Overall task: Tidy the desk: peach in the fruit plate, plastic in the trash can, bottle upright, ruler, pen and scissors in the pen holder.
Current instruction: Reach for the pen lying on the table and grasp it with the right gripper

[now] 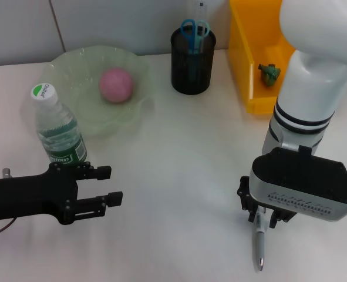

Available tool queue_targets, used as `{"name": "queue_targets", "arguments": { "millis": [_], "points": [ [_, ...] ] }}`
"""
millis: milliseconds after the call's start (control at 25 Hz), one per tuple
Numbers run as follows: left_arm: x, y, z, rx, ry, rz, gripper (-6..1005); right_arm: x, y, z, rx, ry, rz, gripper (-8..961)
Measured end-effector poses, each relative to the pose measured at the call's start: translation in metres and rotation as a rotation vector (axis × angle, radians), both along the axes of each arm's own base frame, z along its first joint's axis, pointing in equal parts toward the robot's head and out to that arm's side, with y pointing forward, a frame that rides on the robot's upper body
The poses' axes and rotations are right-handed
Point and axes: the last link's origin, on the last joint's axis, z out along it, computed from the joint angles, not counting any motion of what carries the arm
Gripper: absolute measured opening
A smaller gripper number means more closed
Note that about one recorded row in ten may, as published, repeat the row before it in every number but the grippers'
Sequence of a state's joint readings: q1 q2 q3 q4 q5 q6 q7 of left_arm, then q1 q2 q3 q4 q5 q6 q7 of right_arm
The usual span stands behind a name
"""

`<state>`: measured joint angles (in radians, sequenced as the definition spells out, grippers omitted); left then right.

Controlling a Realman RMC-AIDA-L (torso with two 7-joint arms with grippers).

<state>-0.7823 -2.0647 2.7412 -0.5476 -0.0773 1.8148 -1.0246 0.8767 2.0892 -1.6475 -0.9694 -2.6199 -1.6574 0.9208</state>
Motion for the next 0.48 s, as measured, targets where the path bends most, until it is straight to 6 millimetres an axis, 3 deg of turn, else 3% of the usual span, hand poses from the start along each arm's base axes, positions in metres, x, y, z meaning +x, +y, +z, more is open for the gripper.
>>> {"name": "queue_targets", "arguments": {
  "millis": [160,480],
  "points": [
    [0.0014,0.0003,0.0009,0.006,-0.012,-0.003,636,0.0003,-0.0001,0.0,-0.001,0.0,0.0,328],
    [0.0011,-0.0011,0.0016,0.008,-0.023,0.0,633,0.0024,0.0004,-0.0004,0.001,-0.003,-0.003,324]
  ]
}}
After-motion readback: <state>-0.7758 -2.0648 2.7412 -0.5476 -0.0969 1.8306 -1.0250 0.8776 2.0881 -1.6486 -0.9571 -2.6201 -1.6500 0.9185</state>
